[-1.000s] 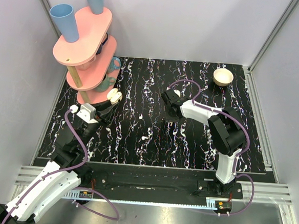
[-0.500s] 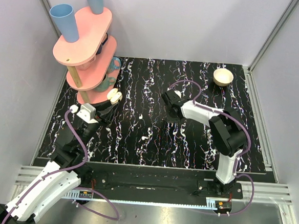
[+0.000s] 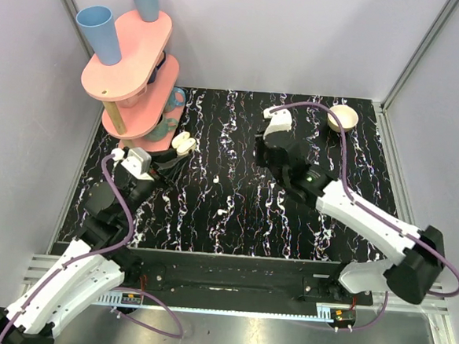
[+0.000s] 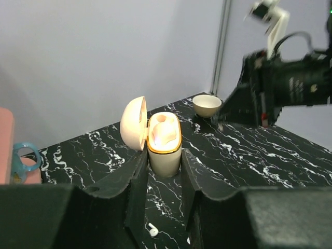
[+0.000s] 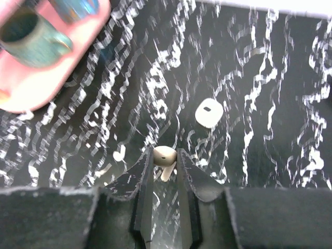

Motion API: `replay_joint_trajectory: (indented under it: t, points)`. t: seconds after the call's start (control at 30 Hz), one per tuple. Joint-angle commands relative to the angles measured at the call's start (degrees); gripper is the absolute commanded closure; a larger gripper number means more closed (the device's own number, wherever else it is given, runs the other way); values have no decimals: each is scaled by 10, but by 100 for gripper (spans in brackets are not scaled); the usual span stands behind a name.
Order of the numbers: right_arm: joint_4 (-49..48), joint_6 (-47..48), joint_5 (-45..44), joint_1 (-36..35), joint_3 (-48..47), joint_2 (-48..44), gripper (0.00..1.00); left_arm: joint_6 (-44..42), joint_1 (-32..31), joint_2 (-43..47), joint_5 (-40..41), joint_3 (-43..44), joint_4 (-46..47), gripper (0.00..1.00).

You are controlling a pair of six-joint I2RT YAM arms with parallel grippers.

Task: Insert the wireless bluetooth earbuds into the charging case
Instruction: Insert the right earbud into the right side groove of the charging case.

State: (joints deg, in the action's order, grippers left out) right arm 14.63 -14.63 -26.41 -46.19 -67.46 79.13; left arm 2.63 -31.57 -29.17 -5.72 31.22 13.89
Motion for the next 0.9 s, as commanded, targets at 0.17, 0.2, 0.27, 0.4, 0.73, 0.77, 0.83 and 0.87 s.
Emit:
replay_joint_trajectory:
  t: [0.17,0.2,0.27,0.4,0.73,0.77,0.83,0.87]
  points:
    - [-223,162,-54,-73,41,-111,83,22,-2,-28,-59,42,-7,100]
    - [-235,175,-44,-85,44,-120,83,24,-2,-30,-63,42,-3,100]
    - [-278,195,-36,-96,51,-129,83,32,-2,-34,-65,43,2,100]
    - [-340,212,6,-117,68,-138,82,34,-2,-42,-78,45,4,100]
    - [-400,162,119,-131,62,-119,81,21,-2,-31,-118,8,63,100]
    - [-402,156,124,-136,60,-115,81,19,-2,-32,-122,6,67,100]
    - [-402,151,144,-137,57,-111,81,17,-2,-33,-137,1,78,100]
    - [-402,151,150,-143,54,-107,81,16,-2,-33,-140,-2,82,100]
